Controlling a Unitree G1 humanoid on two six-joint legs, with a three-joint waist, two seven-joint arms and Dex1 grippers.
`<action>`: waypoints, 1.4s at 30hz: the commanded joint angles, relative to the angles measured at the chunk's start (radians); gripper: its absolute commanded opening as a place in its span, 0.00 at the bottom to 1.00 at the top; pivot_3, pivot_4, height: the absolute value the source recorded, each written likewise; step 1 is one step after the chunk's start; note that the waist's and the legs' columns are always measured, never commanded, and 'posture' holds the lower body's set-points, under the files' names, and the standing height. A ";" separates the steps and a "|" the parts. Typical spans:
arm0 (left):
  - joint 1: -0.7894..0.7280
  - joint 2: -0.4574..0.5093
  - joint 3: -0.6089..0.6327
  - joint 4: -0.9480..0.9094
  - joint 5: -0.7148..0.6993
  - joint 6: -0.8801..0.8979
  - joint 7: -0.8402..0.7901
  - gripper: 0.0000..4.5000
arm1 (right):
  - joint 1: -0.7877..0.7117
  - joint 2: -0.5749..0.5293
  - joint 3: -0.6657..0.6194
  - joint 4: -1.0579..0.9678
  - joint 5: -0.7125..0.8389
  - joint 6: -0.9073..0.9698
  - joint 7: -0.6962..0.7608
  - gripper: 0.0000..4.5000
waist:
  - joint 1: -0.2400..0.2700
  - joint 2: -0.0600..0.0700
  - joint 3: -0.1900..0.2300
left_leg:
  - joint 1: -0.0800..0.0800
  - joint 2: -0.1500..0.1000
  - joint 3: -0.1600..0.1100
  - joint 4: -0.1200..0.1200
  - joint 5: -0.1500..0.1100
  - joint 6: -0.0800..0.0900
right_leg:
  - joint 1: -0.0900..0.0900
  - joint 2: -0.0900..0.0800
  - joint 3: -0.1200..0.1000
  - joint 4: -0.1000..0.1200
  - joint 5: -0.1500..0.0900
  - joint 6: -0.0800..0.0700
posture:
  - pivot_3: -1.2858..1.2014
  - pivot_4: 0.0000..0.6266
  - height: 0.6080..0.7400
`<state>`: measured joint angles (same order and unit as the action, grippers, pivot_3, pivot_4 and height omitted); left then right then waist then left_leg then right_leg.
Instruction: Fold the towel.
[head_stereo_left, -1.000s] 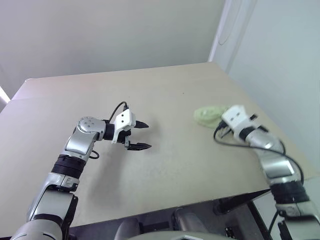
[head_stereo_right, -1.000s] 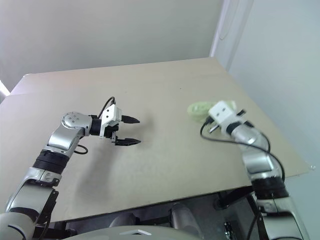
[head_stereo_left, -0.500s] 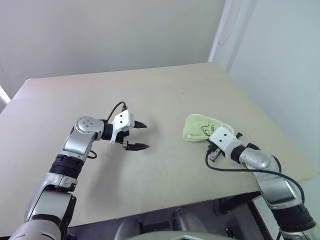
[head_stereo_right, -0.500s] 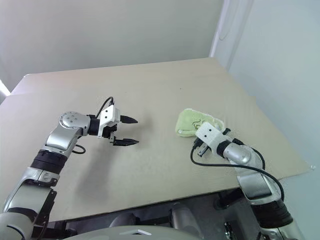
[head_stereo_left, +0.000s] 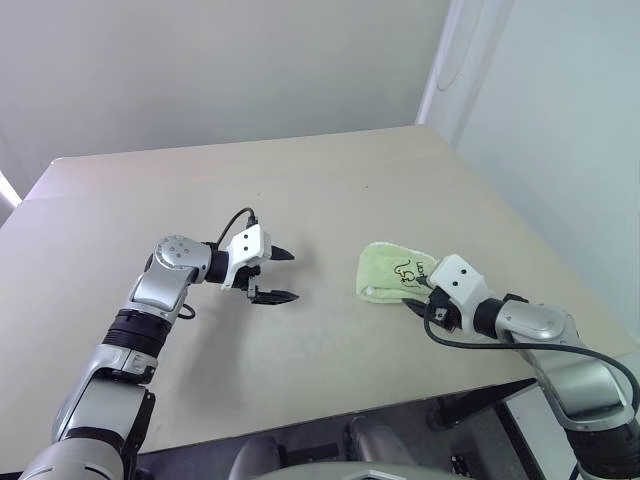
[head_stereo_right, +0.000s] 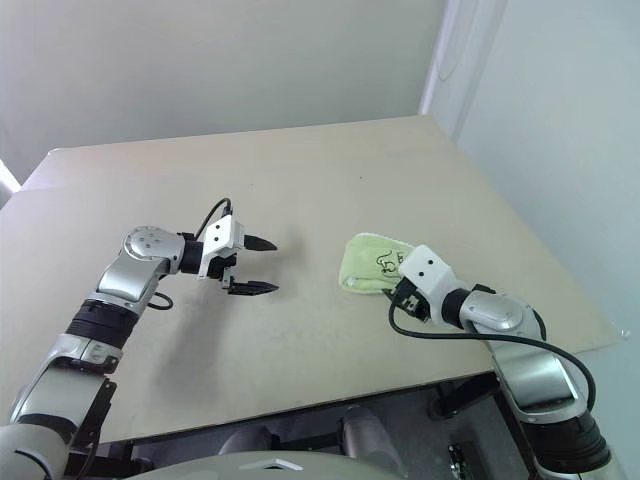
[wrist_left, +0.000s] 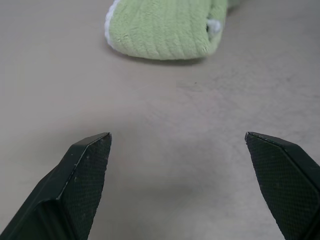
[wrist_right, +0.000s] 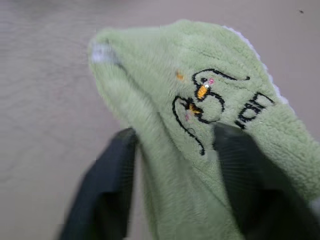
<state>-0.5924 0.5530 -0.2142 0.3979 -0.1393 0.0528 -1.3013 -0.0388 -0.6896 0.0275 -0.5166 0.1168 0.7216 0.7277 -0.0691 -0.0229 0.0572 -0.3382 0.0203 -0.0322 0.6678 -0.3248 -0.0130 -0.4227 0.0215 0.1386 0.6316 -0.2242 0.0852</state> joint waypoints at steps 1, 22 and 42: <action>-0.029 0.003 0.010 0.000 0.003 -0.019 0.000 1.00 | 0.009 -0.009 -0.050 -0.111 0.116 0.046 0.055 0.88 | -0.001 0.000 0.000 | 0.000 0.000 0.000 0.000 0.000 0.000 | 0.000 0.000 0.000 0.000 0.000 0.000 | 0.52 0.00 1.00; -0.041 0.001 0.022 0.025 -0.001 -0.015 -0.015 1.00 | -0.198 0.267 -0.121 0.306 0.257 0.045 -0.231 0.97 | -0.002 0.000 0.000 | -0.001 0.000 0.000 -0.002 0.000 0.000 | -0.001 0.000 0.000 -0.001 0.002 0.004 | 0.52 0.00 1.00; 0.034 0.083 0.071 -0.149 -0.127 0.173 -0.091 1.00 | -0.160 0.245 -0.190 0.185 0.342 -0.081 -0.157 0.97 | -0.003 0.000 -0.001 | 0.000 0.000 -0.001 -0.001 0.000 0.000 | 0.000 0.000 0.000 0.000 0.001 0.001 | 0.52 0.00 1.00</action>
<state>-0.5491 0.6220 -0.1730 0.2919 -0.2382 0.2148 -1.3847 -0.1793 -0.4336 -0.1179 -0.2520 0.3926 0.6226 0.5519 -0.0720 -0.0230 0.0566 -0.3385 0.0205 -0.0327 0.6672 -0.3249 -0.0130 -0.4229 0.0215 0.1385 0.6315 -0.2234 0.0864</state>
